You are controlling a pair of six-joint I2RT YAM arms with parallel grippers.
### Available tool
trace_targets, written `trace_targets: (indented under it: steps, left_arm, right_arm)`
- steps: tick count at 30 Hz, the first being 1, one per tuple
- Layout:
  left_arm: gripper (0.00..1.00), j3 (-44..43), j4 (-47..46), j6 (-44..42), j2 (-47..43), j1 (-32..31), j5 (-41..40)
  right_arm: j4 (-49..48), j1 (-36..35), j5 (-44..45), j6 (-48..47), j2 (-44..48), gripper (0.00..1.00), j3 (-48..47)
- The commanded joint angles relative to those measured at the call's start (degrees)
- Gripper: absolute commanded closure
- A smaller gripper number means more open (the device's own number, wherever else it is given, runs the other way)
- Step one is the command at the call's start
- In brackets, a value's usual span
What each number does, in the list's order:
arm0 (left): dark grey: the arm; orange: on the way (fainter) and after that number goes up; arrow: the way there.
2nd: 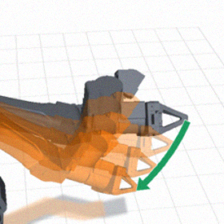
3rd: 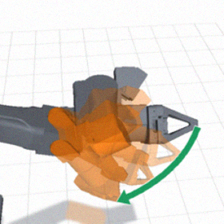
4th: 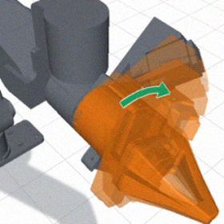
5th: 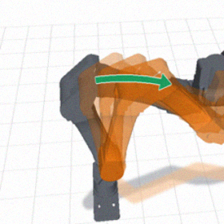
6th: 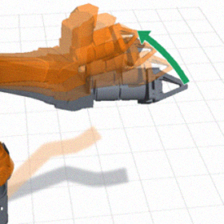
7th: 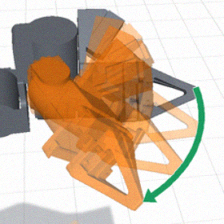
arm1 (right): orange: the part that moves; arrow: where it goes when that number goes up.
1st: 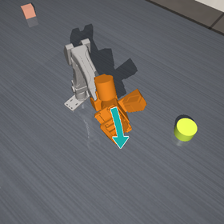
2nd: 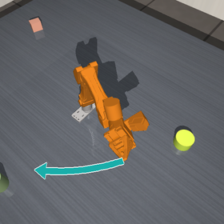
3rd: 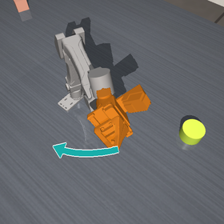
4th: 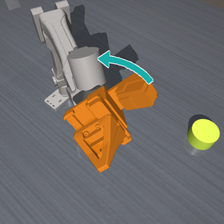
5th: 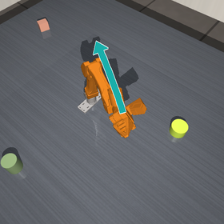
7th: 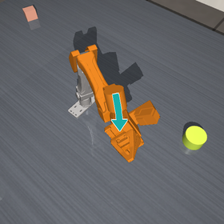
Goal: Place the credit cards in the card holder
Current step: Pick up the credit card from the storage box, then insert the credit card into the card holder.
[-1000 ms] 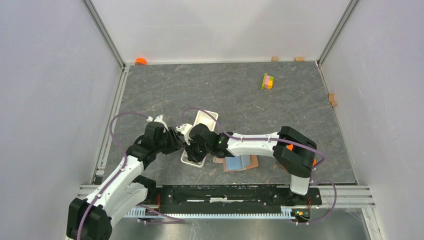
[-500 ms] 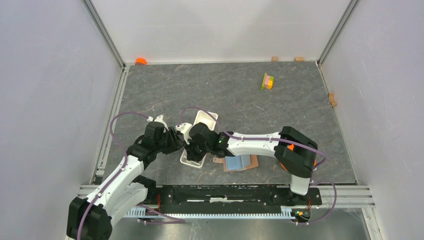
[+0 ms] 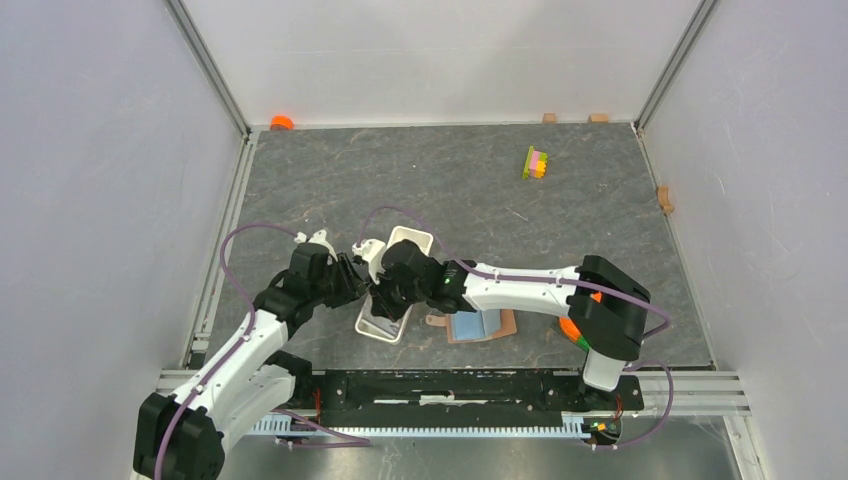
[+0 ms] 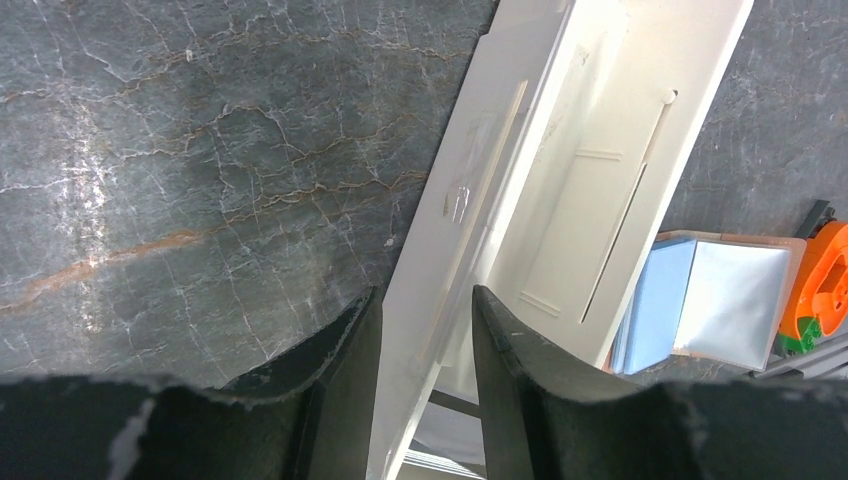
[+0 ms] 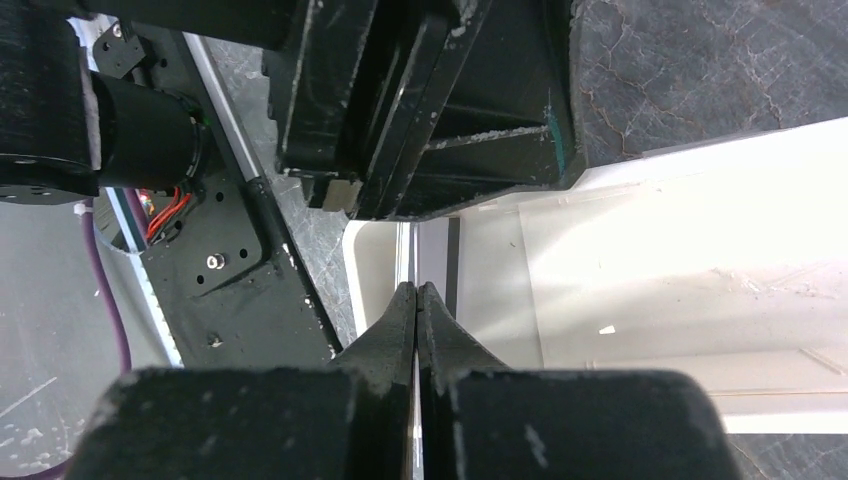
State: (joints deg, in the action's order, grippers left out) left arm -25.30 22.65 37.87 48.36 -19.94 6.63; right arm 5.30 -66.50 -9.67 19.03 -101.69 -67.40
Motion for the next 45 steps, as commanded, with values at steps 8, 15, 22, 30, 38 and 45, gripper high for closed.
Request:
trace_targets:
  steps: [8,15,22,30,38,45]
  left_arm:
    - [0.58,-5.1,2.7,-4.6,-2.1,0.5,-0.3]
    - [0.6,-12.7,7.7,-7.2,-1.4,-0.3,-1.1]
    - [0.61,-18.5,7.2,-0.8,0.8,-13.6,-9.4]
    - [0.57,-23.4,-4.6,7.1,17.2,-34.3,-12.9]
    - [0.52,-25.7,-14.0,9.2,32.9,-39.9,-6.9]
    - [0.49,-23.1,-18.0,9.9,38.7,-39.9,-3.5]
  right_arm:
    - [1.3,-0.4,6.3,-0.9,13.6,1.0,-0.2]
    - [10.3,1.6,17.1,0.7,25.5,1.0,4.2]
    - [13.1,15.0,14.3,5.7,37.7,1.0,20.3]
    - [7.2,27.8,3.7,12.1,45.2,1.0,35.9]
    - [0.7,35.1,-4.4,19.5,47.8,1.0,46.1]
    - [-7.3,38.6,-11.9,25.1,49.6,1.0,53.0]
